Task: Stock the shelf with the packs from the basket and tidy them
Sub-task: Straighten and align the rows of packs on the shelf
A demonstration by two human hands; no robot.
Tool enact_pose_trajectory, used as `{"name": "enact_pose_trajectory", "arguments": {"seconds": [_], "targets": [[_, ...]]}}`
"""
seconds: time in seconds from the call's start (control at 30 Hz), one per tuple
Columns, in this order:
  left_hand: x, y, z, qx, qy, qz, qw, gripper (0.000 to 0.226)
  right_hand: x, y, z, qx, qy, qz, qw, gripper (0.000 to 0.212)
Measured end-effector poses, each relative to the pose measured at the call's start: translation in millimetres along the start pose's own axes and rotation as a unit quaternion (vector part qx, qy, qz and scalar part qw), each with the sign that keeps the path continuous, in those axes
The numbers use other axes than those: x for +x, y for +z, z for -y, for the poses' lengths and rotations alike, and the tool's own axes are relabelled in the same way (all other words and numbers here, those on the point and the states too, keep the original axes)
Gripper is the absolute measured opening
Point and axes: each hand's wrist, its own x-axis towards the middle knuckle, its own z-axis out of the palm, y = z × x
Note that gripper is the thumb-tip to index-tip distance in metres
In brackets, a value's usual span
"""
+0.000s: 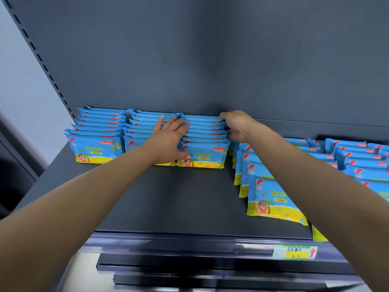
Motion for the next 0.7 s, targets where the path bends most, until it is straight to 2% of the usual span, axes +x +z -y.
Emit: {"name": "enact_pose_trajectory", "arguments": {"seconds": [0.1,0.17,0.27,0.37,0.47,0.53,0.7], "targets": [[1,-4,-13,-0.032,0.012,-0.021,0.999,0.092,4,-15,5,-0.045,-0.053,-0.050,0.996,0.024],[2,-9,-26,-0.049,0.037,-0.055,0.997,0.081,0,-25,8,-0.103,-0.082,-0.069,0.989,0.031],[4,-17,-50,-0.091,0.086,-0.103,0.987,0.058,-7,-43,4,-0.176,-0.113,-0.106,0.972,0.030],[5,-21,-83,-0.147,0.135,-0.086,0.976,0.049,-19,-63,-2,-0.249,-0.130,-0.119,0.952,0.031],[7,-13,-116,-0.159,0.189,-0.031,0.968,0.056,-32,-84,-12,-0.329,-0.106,-0.106,0.932,0.035],[9,-3,-134,-0.151,0.205,0.009,0.967,0.070,-42,-97,-19,-0.371,-0.086,-0.098,0.919,0.037],[11,23,-166,-0.052,0.208,0.083,0.973,0.104,-48,-124,-36,-0.455,-0.047,-0.078,0.886,0.053]]}}
